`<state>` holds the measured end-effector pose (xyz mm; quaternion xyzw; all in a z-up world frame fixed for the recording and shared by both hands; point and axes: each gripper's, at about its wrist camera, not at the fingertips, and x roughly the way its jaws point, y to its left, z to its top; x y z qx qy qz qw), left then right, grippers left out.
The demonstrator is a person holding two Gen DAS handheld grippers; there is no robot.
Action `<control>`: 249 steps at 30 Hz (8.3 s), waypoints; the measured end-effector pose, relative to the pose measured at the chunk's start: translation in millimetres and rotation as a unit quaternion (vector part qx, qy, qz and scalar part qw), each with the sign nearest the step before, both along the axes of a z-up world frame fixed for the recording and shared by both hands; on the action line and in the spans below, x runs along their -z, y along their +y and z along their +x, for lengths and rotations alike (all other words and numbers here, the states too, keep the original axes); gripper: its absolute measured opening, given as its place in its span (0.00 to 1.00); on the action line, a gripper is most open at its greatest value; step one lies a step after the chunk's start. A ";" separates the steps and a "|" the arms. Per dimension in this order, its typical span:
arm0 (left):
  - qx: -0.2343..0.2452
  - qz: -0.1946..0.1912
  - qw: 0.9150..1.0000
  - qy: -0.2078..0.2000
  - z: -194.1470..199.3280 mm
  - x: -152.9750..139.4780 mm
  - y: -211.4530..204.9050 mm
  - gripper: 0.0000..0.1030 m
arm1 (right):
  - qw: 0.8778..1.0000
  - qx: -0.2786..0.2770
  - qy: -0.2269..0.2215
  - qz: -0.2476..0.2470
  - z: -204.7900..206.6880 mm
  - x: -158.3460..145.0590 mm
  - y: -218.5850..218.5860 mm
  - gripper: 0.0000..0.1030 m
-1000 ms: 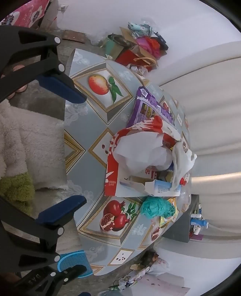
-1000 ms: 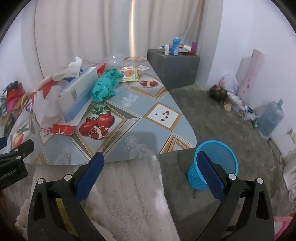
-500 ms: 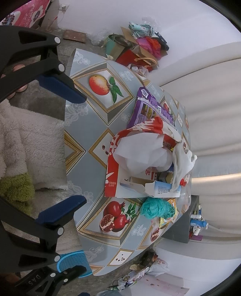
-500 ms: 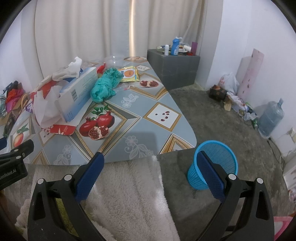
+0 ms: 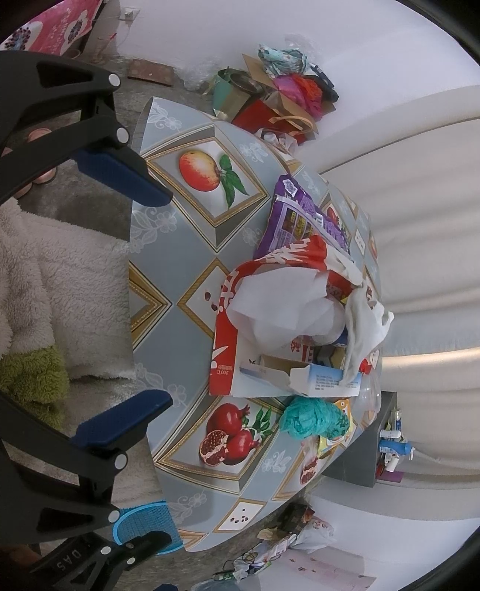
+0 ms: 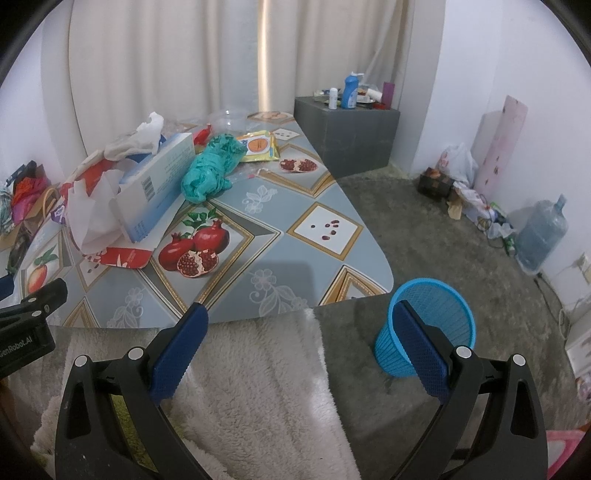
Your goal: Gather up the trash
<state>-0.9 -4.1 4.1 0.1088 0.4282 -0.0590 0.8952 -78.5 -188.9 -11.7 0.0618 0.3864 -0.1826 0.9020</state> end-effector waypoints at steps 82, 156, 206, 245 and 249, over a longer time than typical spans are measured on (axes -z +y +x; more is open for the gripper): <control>0.105 -0.156 0.973 -0.137 106.9 -69.1 31.1 0.94 | 0.987 -0.086 -0.133 -0.036 105.0 -44.2 -15.0 0.91; 0.176 -0.215 0.956 -0.092 156.2 -123.6 -3.3 0.11 | 0.971 -0.133 -0.142 0.139 138.3 -64.3 -54.1 0.36; 0.470 -0.147 0.850 0.187 23.3 41.8 -413.8 0.67 | 0.944 0.225 -0.109 0.216 -51.6 90.8 -321.2 0.63; 0.146 -0.204 0.964 -0.082 127.0 -72.4 36.4 0.94 | 0.975 -0.139 -0.130 0.112 110.5 -50.2 -52.0 0.70; 0.169 -0.220 0.957 -0.083 116.1 -64.4 46.4 0.87 | 0.969 -0.173 -0.115 0.132 122.8 -48.2 -29.5 0.62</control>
